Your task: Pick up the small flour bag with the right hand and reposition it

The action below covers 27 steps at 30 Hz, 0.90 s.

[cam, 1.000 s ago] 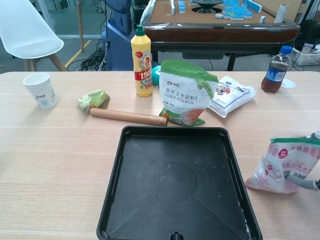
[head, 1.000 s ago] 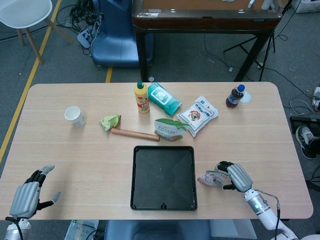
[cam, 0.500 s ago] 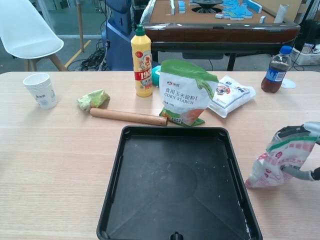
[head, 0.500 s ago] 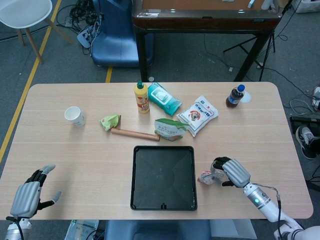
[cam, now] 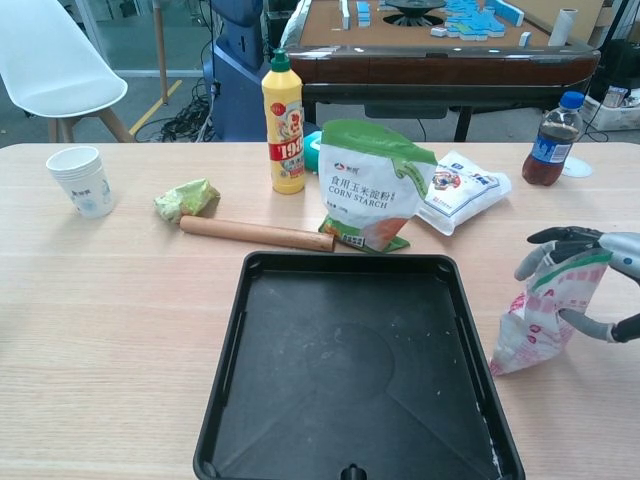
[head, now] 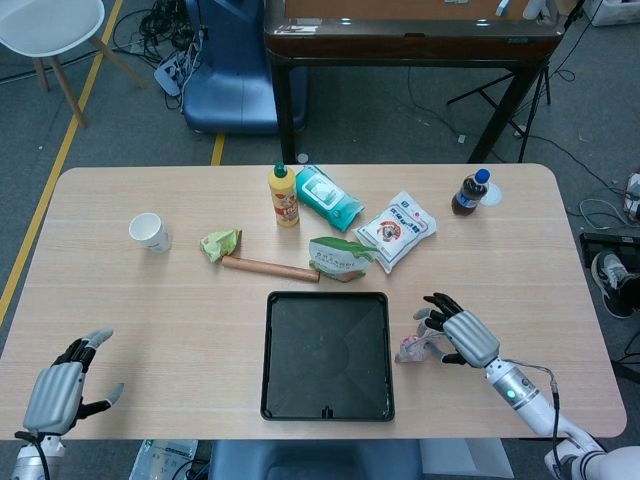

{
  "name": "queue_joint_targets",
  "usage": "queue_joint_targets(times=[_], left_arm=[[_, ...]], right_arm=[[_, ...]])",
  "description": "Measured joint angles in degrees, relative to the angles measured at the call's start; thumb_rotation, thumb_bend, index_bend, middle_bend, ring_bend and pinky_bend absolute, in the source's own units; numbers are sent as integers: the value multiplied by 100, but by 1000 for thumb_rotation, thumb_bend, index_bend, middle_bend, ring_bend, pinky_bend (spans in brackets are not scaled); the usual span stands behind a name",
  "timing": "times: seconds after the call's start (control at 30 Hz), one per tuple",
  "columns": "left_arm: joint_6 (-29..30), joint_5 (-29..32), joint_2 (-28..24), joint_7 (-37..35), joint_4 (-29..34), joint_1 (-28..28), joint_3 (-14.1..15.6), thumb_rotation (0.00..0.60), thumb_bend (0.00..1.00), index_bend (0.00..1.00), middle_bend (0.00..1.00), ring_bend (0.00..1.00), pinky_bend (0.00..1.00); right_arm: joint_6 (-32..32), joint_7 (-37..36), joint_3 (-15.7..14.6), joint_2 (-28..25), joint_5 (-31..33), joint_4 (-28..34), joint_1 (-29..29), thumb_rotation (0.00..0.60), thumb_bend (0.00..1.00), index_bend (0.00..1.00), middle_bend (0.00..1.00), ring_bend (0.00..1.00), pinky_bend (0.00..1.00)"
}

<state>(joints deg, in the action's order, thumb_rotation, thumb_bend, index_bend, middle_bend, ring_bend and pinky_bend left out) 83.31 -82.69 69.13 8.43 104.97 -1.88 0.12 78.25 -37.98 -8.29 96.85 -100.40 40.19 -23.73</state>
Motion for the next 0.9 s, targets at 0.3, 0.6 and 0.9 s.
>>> queue_joint_targets(times=[0.3, 0.6, 0.9], left_arm=[[-15, 14, -6, 80, 49, -17, 3, 600, 238, 147, 154, 138, 257], [-55, 38, 21, 145, 64, -48, 1, 600, 238, 147, 153, 138, 257], [-28, 75, -2, 104, 41, -40, -17, 600, 237, 147, 154, 138, 256]], right_arm=[[-57, 310, 101, 70, 79, -133, -61, 600, 448, 357, 190, 0, 0], [19, 500, 265, 101, 80, -79, -295, 600, 448, 342, 180, 0, 0], [-105, 506, 343, -104, 161, 369, -421, 600, 448, 315, 174, 0, 0]])
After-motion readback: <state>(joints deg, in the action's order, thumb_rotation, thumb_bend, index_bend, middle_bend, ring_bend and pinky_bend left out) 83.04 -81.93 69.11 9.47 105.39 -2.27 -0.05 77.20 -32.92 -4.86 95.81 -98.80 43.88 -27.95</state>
